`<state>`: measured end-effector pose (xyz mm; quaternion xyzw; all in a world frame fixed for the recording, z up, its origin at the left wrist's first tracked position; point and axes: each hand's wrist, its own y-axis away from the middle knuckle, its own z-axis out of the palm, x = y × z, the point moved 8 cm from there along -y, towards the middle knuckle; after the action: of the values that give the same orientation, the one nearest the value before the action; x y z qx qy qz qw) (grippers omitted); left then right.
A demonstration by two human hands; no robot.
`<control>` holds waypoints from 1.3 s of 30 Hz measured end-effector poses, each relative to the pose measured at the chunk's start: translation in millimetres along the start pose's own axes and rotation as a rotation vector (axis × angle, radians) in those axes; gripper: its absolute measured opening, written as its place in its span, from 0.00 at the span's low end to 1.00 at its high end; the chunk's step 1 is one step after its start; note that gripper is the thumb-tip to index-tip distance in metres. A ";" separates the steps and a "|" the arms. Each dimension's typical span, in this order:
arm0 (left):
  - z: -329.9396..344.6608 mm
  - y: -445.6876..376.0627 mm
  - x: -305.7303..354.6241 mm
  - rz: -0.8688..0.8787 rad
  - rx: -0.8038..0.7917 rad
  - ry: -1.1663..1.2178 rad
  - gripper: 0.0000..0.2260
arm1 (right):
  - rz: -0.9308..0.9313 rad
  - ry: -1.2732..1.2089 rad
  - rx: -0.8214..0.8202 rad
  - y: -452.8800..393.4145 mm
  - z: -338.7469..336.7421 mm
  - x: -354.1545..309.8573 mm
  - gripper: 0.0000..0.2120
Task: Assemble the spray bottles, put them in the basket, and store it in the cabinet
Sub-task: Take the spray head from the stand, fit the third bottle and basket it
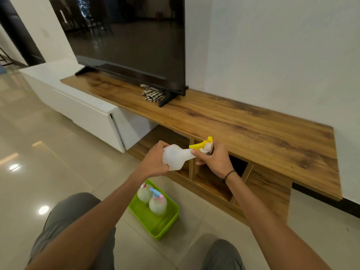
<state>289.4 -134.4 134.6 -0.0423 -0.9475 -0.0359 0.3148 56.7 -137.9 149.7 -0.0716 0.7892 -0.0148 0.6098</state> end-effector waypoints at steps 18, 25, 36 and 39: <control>37.9 16.6 -84.4 -0.007 -0.050 0.148 0.44 | 0.224 -0.271 -0.067 0.7 69.3 53.9 0.16; 37.6 17.9 -120.3 -0.320 -0.004 0.916 0.37 | 0.264 -0.401 0.049 6.8 78.1 77.0 0.14; 73.8 12.5 -126.9 -0.391 -0.482 1.221 0.27 | 0.322 -0.467 -0.006 11.6 79.5 96.2 0.22; 72.7 12.0 -128.6 -0.312 -0.532 1.342 0.34 | 0.331 -0.484 -0.013 10.2 76.6 100.5 0.21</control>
<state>350.2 -123.0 -0.1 0.0493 -0.5055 -0.3269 0.7970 104.9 -136.1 32.4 0.0531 0.6217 0.1075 0.7740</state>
